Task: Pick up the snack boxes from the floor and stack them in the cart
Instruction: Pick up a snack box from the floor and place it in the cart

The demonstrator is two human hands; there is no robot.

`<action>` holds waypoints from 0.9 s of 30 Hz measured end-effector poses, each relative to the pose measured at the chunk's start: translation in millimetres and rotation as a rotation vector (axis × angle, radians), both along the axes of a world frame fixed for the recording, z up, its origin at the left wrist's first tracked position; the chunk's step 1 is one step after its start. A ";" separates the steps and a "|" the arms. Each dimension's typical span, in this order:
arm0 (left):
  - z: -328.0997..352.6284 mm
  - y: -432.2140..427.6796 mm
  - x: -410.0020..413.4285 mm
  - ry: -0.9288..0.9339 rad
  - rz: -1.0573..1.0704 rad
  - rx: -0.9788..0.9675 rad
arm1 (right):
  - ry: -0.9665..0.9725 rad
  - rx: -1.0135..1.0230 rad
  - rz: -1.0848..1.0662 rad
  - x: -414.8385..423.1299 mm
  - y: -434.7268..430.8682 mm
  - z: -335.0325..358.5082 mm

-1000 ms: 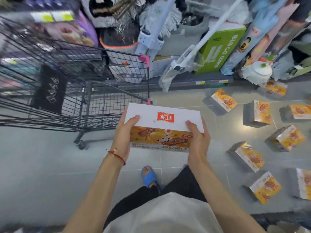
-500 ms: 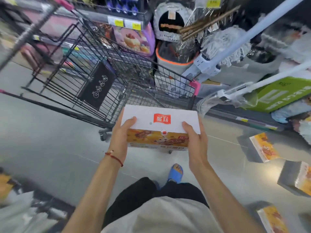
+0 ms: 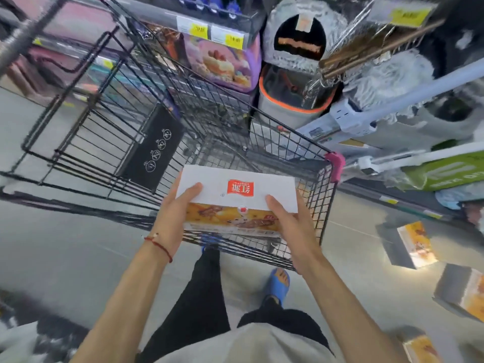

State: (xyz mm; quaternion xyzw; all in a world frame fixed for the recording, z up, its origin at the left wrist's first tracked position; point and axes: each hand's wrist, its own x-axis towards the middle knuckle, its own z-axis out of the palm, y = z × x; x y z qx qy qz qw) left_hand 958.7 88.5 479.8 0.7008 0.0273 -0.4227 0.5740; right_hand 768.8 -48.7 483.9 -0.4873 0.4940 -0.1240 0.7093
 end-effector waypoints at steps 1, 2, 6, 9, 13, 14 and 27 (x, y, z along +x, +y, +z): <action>-7.5 -3.2 17.4 0.023 -0.046 0.020 | 0.005 0.004 -0.024 13.1 -0.4 -5.5; -14.3 -6.2 34.2 0.045 -0.088 0.049 | 0.009 0.007 -0.056 26.7 0.7 -10.5; -44.1 -15.5 93.5 0.116 -0.120 0.075 | 0.064 0.032 -0.149 81.9 8.1 -40.5; -66.5 -28.1 125.6 0.123 -0.116 0.090 | 0.110 0.067 -0.212 114.5 8.6 -64.7; -109.7 -46.4 159.4 0.125 -0.074 0.128 | 0.145 0.074 -0.250 144.3 -0.2 -105.4; -121.3 -50.5 165.2 0.112 -0.070 0.141 | 0.156 0.075 -0.248 150.0 -3.9 -116.6; -243.9 -140.3 237.1 -0.303 -0.067 0.142 | 0.160 0.003 -0.310 230.8 -90.5 -242.3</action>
